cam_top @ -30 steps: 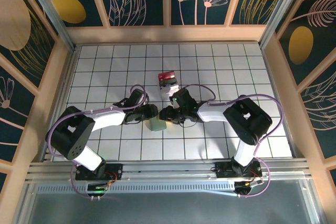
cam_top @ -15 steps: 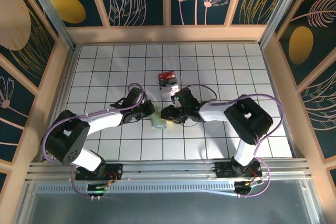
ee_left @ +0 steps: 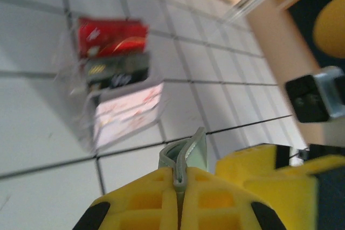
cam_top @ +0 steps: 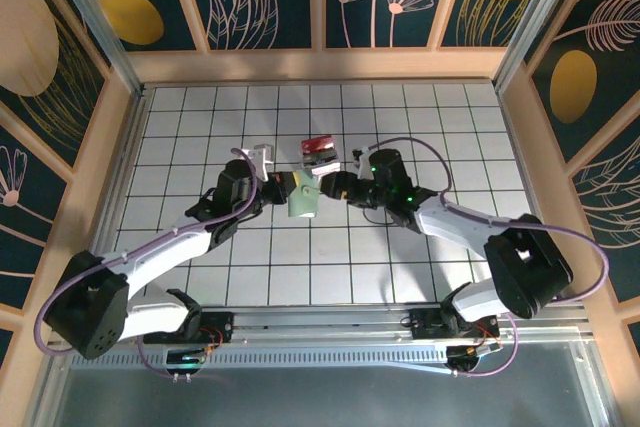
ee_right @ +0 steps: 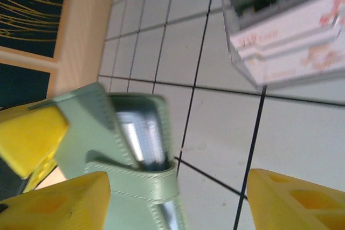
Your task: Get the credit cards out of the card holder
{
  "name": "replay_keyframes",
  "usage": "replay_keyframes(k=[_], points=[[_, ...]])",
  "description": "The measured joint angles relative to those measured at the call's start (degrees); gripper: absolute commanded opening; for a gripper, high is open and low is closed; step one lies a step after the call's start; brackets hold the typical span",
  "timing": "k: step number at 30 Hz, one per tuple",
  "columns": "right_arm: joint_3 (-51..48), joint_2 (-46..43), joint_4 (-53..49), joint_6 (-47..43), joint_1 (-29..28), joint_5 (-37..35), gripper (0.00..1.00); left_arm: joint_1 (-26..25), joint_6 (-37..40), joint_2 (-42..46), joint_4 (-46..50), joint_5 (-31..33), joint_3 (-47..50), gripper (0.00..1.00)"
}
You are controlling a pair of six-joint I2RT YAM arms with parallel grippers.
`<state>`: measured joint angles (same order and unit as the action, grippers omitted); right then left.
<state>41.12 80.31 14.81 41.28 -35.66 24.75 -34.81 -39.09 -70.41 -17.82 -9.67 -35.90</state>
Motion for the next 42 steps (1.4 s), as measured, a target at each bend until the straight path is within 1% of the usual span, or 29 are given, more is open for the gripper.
replay_keyframes(k=[4, 8, 11, 13, 15, 18, 19, 23, 24, 26, 28, 30, 33, 35, 37, 38, 40, 42], points=[[0.5, -3.3, 1.1, -3.7, 1.1, 1.6, 0.7, 0.2, 3.4, 1.4, -4.1, -4.0, -0.5, 0.0], [2.1, -3.5, 3.4, -6.0, 1.1, 4.6, 0.68, 0.2, 6.1, 1.4, -5.3, -7.9, -2.2, 0.0], [2.9, -3.5, 4.8, -6.5, 1.1, 6.7, 0.65, 0.3, 7.0, 1.4, -6.3, -9.5, -3.4, 0.0], [3.0, -3.3, 6.1, -6.5, 1.1, 7.8, 0.6, 0.3, 7.0, 1.4, -7.3, -9.9, -3.5, 0.0], [3.1, -3.2, 7.0, -6.5, 1.1, 8.8, 0.53, 0.3, 6.7, 1.3, -8.0, -10.4, -3.5, 0.0], [3.2, -3.1, 8.3, -6.4, 1.2, 9.9, 0.37, 0.4, 5.9, 0.8, -9.3, -10.9, -3.5, 0.0], [3.2, -3.1, 8.7, -6.4, 1.3, 10.1, 0.32, 0.6, 5.6, 0.6, -9.5, -10.9, -3.5, 0.02], [3.2, -3.2, 9.9, -6.4, 1.4, 11.4, 0.13, 0.9, 5.0, 0.2, -9.5, -10.0, -3.5, 0.31], [3.2, -3.4, 10.1, -6.3, 1.4, 11.4, 0.1, 1.0, 4.5, 0.2, -9.6, -9.6, -3.5, 0.37], [3.2, -3.5, 10.4, -6.3, 1.6, 11.3, 0.08, 0.9, 4.3, 0.3, -10.3, -9.5, -3.5, 0.51], [3.2, -3.5, 10.3, -6.1, 2.1, 11.3, 0.08, 1.0, 4.1, 0.6, -10.7, -9.4, -3.5, 0.61], [3.2, -3.6, 10.3, -6.3, 2.8, 11.3, 0.08, 1.4, 3.7, 1.0, -10.9, -9.5, -3.5, 0.67], [3.2, -4.2, 10.6, -6.3, 4.5, 11.8, 0.09, 3.8, 2.8, 1.6, -12.9, -11.0, -2.9, 0.72], [3.2, -4.4, 11.6, -6.3, 6.4, 13.0, 0.09, 6.0, 2.1, 1.7, -14.7, -13.2, -1.8, 0.75], [3.2, -4.5, 12.4, -6.3, 7.9, 13.4, 0.09, 7.1, 1.7, 1.7, -15.5, -14.5, -1.1, 0.79], [3.3, -4.5, 12.5, -6.2, 8.2, 13.7, 0.09, 7.2, 1.6, 1.6, -15.7, -15.5, -0.9, 0.82], [4.4, -4.5, 12.0, -6.3, 8.8, 15.8, 0.09, 7.3, 0.7, 0.2, -18.1, -19.5, -1.0, 0.87], [5.9, -4.4, 12.0, -6.3, 9.0, 17.4, 0.09, 7.3, 0.3, -1.4, -19.6, -22.8, -1.0, 0.91]])
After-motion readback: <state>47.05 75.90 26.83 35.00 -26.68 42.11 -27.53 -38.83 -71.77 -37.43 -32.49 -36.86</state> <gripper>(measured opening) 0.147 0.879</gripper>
